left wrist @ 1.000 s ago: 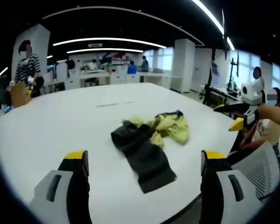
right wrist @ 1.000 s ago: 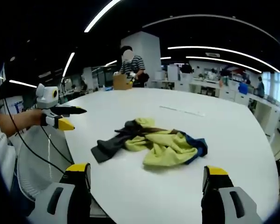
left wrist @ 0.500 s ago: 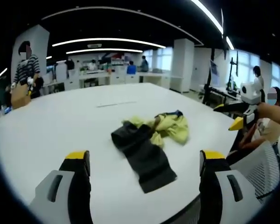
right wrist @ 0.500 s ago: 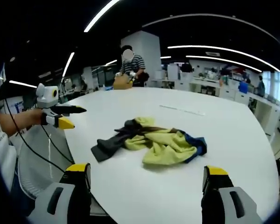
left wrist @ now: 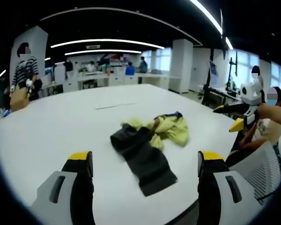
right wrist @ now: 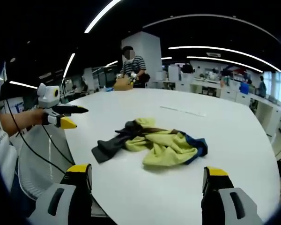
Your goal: Fold the garment on the visible template until the final outline fits inside the template.
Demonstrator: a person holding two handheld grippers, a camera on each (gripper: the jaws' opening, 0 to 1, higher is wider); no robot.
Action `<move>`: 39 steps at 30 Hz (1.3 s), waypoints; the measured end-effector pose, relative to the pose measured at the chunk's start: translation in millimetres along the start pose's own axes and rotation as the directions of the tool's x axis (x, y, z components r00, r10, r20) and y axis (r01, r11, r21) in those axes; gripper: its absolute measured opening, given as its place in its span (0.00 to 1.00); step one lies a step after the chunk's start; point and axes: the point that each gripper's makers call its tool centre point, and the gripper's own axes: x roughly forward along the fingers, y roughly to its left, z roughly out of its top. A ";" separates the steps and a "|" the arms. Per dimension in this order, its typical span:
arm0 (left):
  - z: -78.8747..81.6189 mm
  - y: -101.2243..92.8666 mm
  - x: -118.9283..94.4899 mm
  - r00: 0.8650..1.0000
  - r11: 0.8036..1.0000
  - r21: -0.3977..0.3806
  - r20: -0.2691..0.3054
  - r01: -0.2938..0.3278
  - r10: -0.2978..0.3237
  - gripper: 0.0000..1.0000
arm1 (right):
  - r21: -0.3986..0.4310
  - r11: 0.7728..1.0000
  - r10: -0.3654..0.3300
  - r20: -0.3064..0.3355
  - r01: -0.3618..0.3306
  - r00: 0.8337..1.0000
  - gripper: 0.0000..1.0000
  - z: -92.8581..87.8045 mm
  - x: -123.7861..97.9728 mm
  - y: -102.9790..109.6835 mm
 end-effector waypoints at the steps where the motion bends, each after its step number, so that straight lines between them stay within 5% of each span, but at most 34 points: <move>1: 0.0 -0.7 0.5 1.000 1.000 0.004 -0.003 0.005 -0.005 0.89 | 0.000 1.000 -0.003 0.000 0.003 1.000 0.97 -0.2 0.0 -1.2; 39: 20.7 2.4 36.7 0.996 0.996 0.030 0.025 0.085 -0.086 0.53 | -0.019 0.996 0.087 -0.014 -0.087 0.996 0.65 16.6 37.2 -13.1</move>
